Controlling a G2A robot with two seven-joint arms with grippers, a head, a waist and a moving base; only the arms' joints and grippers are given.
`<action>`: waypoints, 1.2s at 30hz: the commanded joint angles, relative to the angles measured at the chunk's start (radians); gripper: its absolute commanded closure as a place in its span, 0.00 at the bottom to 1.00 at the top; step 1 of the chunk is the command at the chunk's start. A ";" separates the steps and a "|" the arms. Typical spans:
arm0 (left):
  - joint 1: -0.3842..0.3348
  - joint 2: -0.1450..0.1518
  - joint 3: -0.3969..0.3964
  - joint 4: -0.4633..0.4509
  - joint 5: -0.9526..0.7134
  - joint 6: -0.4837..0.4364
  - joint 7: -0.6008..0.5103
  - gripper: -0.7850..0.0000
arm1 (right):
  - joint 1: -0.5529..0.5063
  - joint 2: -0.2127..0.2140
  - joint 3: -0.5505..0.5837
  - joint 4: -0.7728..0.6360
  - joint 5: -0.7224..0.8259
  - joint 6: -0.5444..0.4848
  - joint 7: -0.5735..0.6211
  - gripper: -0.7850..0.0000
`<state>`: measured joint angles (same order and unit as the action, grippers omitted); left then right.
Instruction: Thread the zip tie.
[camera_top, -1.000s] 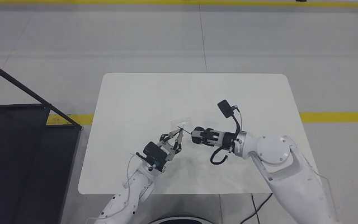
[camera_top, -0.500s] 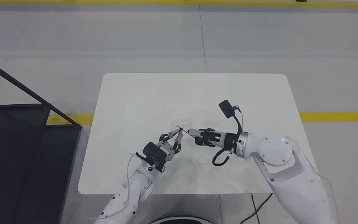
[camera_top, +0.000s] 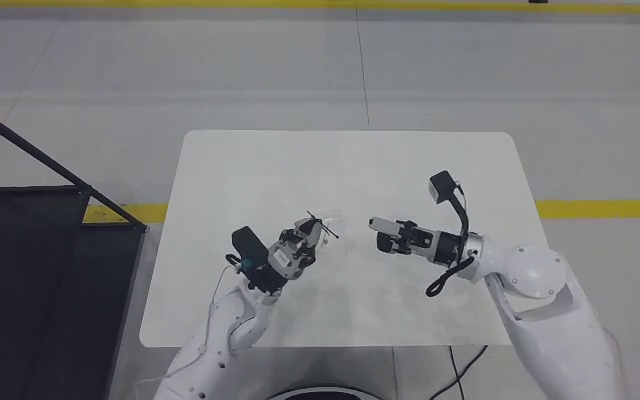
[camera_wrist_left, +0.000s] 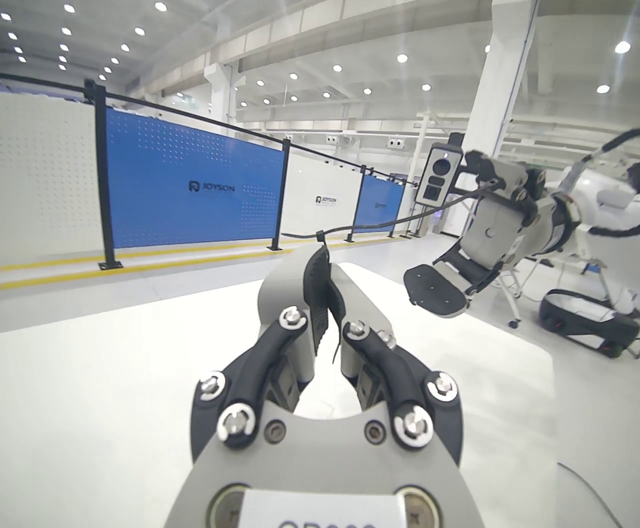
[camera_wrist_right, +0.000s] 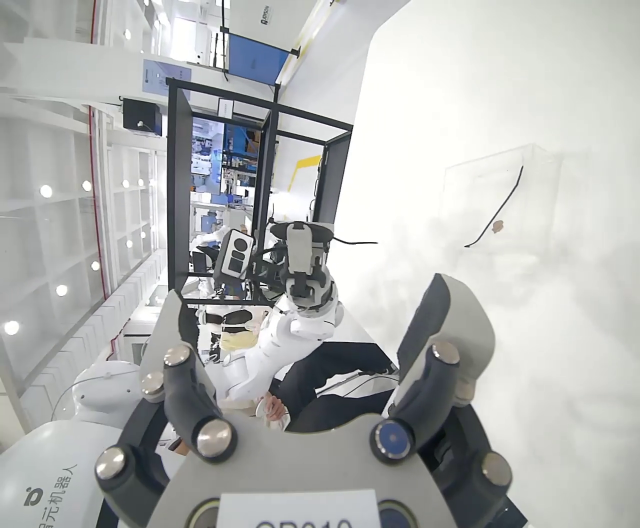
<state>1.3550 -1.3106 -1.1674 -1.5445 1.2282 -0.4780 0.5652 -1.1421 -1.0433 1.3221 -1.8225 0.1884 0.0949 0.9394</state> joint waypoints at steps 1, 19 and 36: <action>-0.003 0.003 -0.014 -0.002 -0.050 -0.047 -0.056 1.00 | -0.003 0.001 0.004 -0.002 -0.010 0.012 0.001 0.00; 0.009 -0.006 -0.011 -0.029 -0.273 -0.069 -0.087 1.00 | 0.052 -0.020 -0.146 0.058 -0.067 -0.126 -0.044 0.00; 0.003 -0.015 0.013 -0.041 -0.382 -0.079 -0.171 1.00 | 0.152 -0.060 -0.288 0.178 -0.077 -0.200 -0.127 0.47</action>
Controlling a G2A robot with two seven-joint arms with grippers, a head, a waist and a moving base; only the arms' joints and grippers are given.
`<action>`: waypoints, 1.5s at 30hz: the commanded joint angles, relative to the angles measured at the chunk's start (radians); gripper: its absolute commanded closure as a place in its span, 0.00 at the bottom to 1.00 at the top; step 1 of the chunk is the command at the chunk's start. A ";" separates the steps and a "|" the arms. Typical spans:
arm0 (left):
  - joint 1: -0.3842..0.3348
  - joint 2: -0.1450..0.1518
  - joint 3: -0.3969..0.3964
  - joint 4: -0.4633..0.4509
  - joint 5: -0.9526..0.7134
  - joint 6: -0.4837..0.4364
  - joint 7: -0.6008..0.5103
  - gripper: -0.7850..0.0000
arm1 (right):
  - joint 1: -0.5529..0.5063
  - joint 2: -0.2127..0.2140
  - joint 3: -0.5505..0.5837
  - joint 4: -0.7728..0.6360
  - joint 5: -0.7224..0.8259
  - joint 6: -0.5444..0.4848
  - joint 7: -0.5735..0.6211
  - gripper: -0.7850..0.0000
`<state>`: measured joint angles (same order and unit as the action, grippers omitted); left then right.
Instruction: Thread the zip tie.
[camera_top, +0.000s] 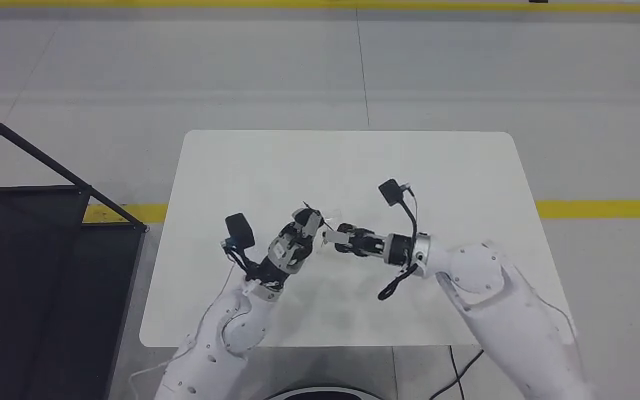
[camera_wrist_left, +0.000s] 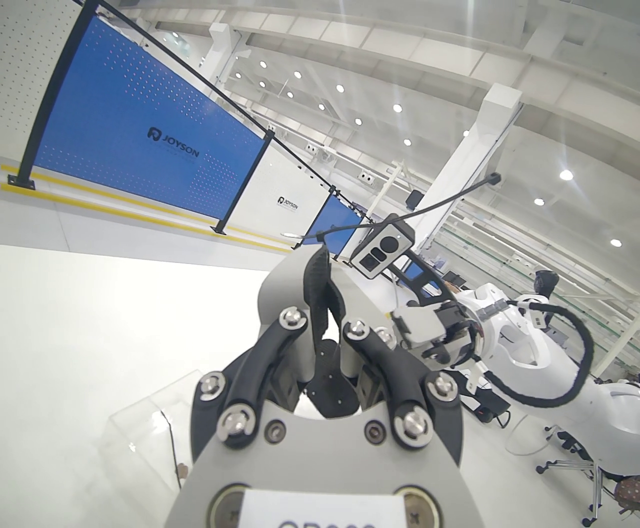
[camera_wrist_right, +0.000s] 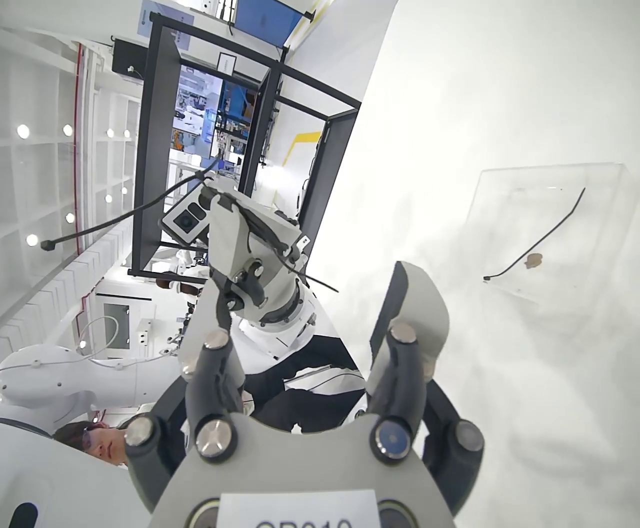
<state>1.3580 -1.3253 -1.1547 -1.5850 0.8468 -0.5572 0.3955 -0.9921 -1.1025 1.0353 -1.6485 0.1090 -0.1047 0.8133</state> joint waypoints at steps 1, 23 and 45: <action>0.000 0.000 0.000 -0.001 -0.002 -0.002 -0.003 1.00 | 0.005 -0.002 -0.001 0.008 0.003 -0.001 -0.006 0.50; -0.011 -0.007 -0.003 0.029 -0.004 -0.006 0.003 1.00 | 0.014 -0.010 0.001 0.025 0.019 -0.012 0.018 0.96; -0.002 -0.011 -0.009 0.022 -0.005 -0.007 -0.016 0.85 | -0.017 -0.007 0.031 -0.008 0.009 -0.015 0.025 1.00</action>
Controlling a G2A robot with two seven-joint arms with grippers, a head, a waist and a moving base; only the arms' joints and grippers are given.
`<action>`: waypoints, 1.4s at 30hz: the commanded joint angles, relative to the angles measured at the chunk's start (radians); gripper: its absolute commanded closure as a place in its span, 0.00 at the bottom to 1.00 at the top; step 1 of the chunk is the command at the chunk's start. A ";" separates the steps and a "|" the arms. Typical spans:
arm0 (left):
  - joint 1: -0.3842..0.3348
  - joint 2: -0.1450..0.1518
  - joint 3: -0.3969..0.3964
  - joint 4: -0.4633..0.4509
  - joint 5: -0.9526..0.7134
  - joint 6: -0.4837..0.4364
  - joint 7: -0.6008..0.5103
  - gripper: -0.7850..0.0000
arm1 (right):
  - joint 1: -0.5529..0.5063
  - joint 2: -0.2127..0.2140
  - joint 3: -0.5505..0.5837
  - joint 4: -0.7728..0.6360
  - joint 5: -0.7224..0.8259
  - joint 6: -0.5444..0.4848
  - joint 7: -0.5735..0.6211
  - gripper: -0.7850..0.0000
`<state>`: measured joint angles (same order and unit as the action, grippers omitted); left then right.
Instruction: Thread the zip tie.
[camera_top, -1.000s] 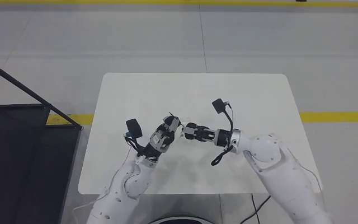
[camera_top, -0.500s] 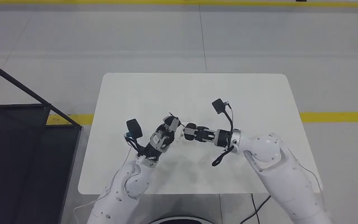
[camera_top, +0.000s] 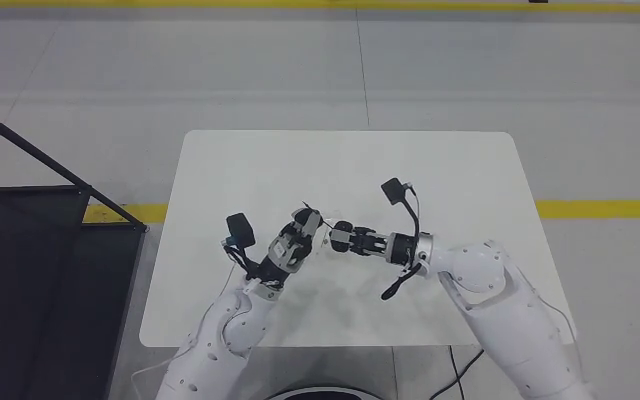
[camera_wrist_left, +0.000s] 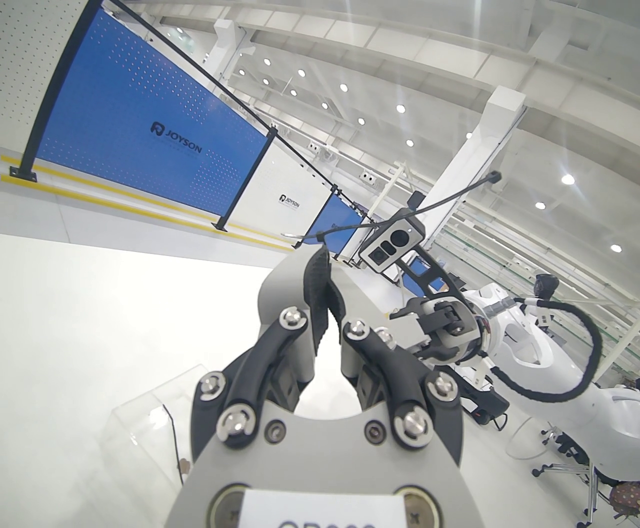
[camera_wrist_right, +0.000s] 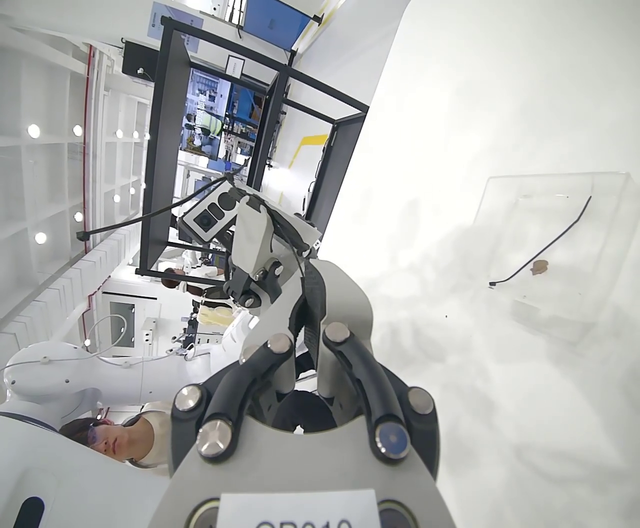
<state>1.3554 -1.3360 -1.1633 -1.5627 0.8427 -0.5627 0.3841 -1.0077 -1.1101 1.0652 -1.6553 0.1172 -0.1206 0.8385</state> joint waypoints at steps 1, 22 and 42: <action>0.000 0.000 0.000 -0.002 -0.001 -0.007 -0.011 0.78 | -0.002 0.000 0.003 -0.002 0.000 0.001 0.000 1.00; 0.017 0.013 -0.031 -0.002 -0.015 -0.120 -0.090 0.72 | -0.025 0.005 0.052 -0.011 0.027 -0.013 -0.004 1.00; 0.046 0.049 -0.125 0.100 -0.201 -0.402 -0.197 0.11 | -0.018 0.013 0.123 0.040 0.232 -0.050 0.158 1.00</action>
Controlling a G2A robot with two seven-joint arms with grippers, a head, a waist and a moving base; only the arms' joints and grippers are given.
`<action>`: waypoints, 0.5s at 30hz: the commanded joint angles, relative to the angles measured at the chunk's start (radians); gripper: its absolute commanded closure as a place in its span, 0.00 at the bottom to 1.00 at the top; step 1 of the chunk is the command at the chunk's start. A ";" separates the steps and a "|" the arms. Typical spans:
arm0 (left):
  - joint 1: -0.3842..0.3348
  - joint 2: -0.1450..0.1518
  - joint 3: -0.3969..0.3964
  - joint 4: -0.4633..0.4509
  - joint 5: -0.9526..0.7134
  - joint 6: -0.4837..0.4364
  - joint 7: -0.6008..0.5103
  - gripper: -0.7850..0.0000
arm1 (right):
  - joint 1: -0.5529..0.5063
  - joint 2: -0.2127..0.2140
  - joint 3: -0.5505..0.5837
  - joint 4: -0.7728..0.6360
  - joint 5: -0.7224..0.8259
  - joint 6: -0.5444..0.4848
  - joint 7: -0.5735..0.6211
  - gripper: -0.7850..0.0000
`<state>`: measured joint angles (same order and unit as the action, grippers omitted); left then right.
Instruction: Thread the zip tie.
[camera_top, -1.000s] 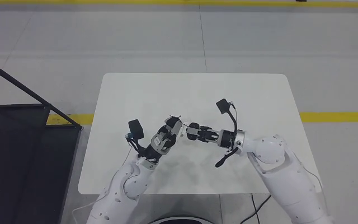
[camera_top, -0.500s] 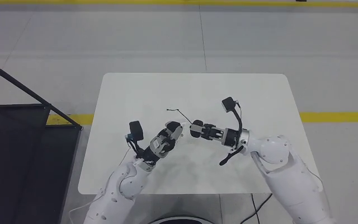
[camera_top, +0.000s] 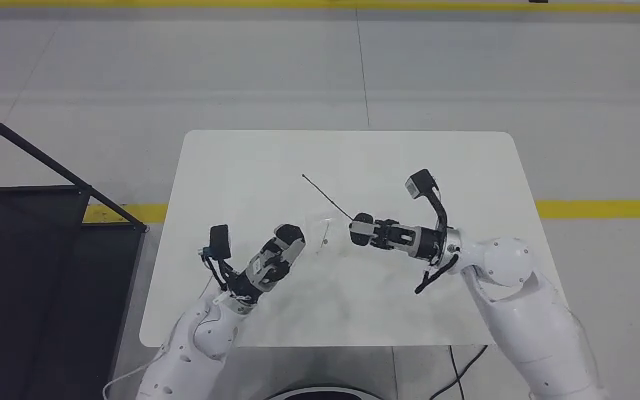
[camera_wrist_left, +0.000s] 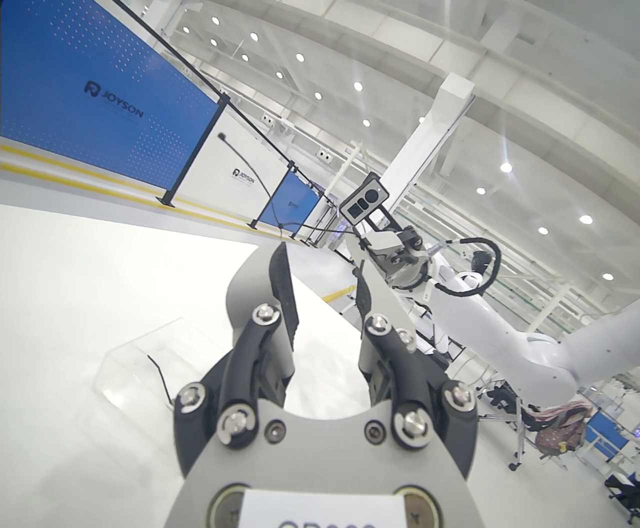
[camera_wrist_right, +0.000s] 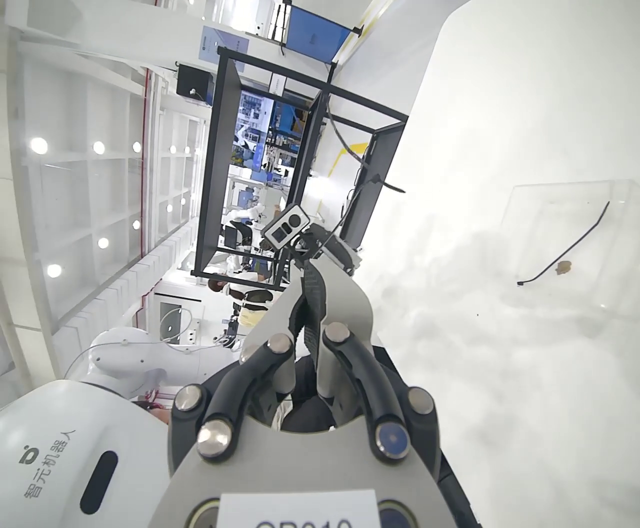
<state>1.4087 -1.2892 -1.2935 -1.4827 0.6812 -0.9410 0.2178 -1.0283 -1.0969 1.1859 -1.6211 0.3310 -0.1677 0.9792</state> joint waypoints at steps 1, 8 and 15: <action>-0.020 0.005 0.008 0.039 -0.077 -0.042 -0.071 0.00 | 0.006 0.001 0.005 0.014 0.036 -0.005 0.037 1.00; -0.055 0.016 0.009 0.081 -0.164 -0.042 -0.199 0.00 | 0.051 0.005 0.017 0.088 0.204 0.005 0.275 1.00; -0.055 0.016 0.009 0.081 -0.164 -0.042 -0.199 0.00 | 0.059 0.007 0.019 0.097 0.208 0.017 0.300 1.00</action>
<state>1.3538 -1.2733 -1.2844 -1.4020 0.5169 -0.9833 0.0190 -0.9690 -1.0901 1.2046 -1.5243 0.5385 -0.1510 1.2786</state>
